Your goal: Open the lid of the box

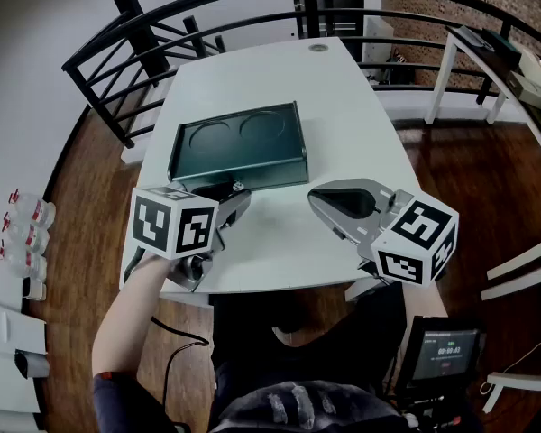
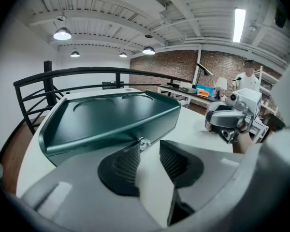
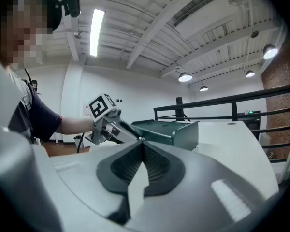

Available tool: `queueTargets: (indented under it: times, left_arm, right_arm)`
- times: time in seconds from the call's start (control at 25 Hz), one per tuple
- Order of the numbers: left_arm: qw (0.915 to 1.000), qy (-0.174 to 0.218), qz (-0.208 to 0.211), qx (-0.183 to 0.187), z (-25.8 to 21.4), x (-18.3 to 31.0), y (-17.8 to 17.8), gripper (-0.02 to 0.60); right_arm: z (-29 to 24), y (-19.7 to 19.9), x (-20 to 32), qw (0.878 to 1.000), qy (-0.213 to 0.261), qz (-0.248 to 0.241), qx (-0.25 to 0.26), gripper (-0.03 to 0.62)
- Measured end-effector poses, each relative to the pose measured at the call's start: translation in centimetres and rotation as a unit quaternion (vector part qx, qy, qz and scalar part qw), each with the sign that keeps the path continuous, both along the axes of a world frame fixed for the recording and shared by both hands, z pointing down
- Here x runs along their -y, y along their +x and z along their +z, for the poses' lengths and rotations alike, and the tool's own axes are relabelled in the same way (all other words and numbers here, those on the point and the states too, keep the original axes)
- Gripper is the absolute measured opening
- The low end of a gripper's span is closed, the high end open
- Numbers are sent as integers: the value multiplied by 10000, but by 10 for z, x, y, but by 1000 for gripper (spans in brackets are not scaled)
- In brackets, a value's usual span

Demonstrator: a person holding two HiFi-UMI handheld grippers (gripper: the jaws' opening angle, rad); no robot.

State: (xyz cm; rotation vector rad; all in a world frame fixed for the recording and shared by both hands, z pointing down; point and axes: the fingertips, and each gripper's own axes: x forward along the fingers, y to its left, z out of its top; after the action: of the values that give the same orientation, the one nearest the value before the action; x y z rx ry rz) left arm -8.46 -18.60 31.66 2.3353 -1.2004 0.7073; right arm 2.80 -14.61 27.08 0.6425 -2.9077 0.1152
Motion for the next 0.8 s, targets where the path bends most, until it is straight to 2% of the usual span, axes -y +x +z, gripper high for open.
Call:
queueTargets:
  times: [0.08, 0.48, 0.8]
  left_arm:
    - [9999, -17, -126, -39, 1, 3, -4, 81]
    - [9993, -113, -307, -184, 1, 1, -6, 78]
    - [9989, -238, -117, -376, 2, -23, -5, 77]
  right_arm:
    - [0, 0, -1, 10000, -2, -7, -3, 3]
    - [0, 0, -1, 10000, -2, -15, 6, 3]
    - [1, 0, -1, 10000, 0, -10, 2, 3]
